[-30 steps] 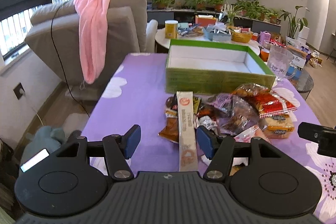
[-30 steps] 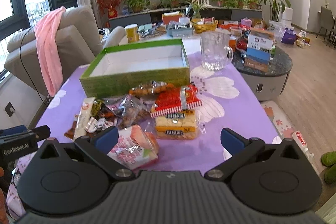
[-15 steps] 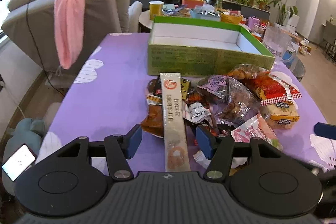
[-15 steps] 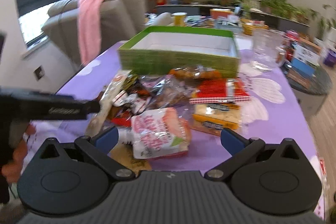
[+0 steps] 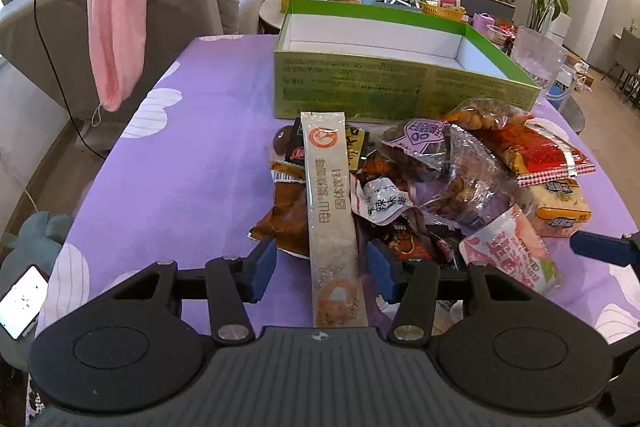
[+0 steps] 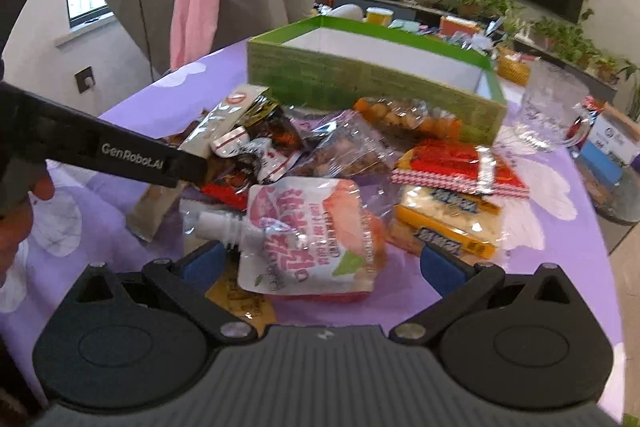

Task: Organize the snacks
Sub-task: 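Lower the right gripper onto the pink pouch drink and grasp it, then place the stick pack in the box with the left gripper while the right drops the pouch in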

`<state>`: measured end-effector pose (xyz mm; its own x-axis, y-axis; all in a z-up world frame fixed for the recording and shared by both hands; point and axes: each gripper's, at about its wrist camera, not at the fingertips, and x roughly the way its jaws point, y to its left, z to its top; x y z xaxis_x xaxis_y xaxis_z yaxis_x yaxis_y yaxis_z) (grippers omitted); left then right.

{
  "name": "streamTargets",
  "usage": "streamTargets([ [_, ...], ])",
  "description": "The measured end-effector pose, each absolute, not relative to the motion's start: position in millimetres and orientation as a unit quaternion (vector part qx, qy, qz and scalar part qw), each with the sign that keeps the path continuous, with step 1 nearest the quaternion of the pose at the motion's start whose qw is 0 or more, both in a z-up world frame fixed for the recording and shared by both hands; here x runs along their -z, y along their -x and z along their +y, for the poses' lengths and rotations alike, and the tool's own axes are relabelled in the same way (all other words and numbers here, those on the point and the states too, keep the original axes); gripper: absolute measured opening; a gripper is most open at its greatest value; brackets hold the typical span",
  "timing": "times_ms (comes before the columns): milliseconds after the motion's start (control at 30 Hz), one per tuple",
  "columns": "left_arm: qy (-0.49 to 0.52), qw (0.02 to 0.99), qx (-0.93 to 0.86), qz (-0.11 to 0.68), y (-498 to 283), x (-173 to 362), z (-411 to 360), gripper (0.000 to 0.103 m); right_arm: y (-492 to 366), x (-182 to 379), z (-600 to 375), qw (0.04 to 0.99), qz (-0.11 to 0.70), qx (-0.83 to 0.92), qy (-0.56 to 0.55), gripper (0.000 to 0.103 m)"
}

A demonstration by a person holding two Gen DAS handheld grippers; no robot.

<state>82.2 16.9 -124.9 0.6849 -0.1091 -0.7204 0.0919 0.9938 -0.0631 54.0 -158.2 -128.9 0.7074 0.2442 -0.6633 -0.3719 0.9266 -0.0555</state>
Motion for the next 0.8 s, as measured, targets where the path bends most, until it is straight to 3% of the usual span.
streamTargets([
  [133,0.003,0.918,0.053,0.394,-86,128,15,0.045,-63,136,-157,0.913,0.362,-0.177,0.068,0.081],
  [167,0.003,0.917,0.057,0.395,-86,129,15,0.039,-65,136,-158,0.911,0.368,-0.179,0.057,0.081],
  [200,0.006,0.915,0.070,0.398,-87,130,15,0.026,-67,135,-159,0.909,0.374,-0.178,0.048,0.081],
  [233,0.010,0.913,0.083,0.400,-87,131,16,0.023,-69,136,-159,0.907,0.379,-0.178,0.040,0.081],
  [767,0.007,0.928,0.097,0.359,-66,114,19,0.020,-60,118,-162,0.911,0.375,-0.170,0.015,0.080],
  [800,0.007,0.930,0.097,0.354,-64,111,19,0.020,-58,114,-163,0.915,0.367,-0.168,0.014,0.072],
])
